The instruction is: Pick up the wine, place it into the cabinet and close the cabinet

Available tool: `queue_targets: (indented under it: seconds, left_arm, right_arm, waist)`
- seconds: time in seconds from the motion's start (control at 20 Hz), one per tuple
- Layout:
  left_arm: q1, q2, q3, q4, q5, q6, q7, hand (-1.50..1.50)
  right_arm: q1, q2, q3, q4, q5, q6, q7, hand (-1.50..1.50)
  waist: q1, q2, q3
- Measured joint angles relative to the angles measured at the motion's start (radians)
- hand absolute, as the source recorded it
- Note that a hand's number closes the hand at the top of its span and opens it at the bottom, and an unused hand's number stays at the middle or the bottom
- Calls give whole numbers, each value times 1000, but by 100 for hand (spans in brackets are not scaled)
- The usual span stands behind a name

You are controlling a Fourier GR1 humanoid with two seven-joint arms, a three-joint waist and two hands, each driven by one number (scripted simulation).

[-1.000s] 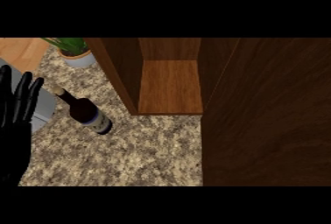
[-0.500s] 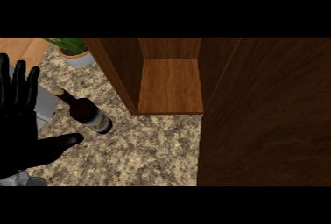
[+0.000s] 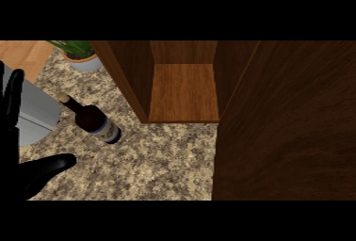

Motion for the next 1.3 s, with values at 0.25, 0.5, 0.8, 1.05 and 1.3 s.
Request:
queue_targets:
  seconds: [0.25, 0.5, 0.8, 1.05, 1.3]
  left_arm:
    - [-34, 19, -13, -71, -50, 43, 120, -150]
    - [-53, 39, -22, -136, -91, 68, 214, -150]
    - [-90, 58, -24, -164, -136, 97, 293, -150]
    - [-104, 77, -25, -170, -157, 119, 328, -150]
    - [-97, 84, -6, -151, -164, 125, 294, -150]
  right_arm:
    - [12, 16, 69, -13, 14, -30, 33, -150]
    - [34, 16, 113, -29, 33, -52, 40, -150]
    - [28, 4, 125, -66, 52, -76, 70, -150]
    - [23, 1, 144, -81, 71, -96, 83, -150]
    - [14, -6, 151, -88, 80, -107, 94, -150]
  waist:
    - [0, 0, 0]
    - [-4, -2, 0]
    - [-5, -1, 0]
    - [-2, -2, 0]
    - [-5, 0, 0]
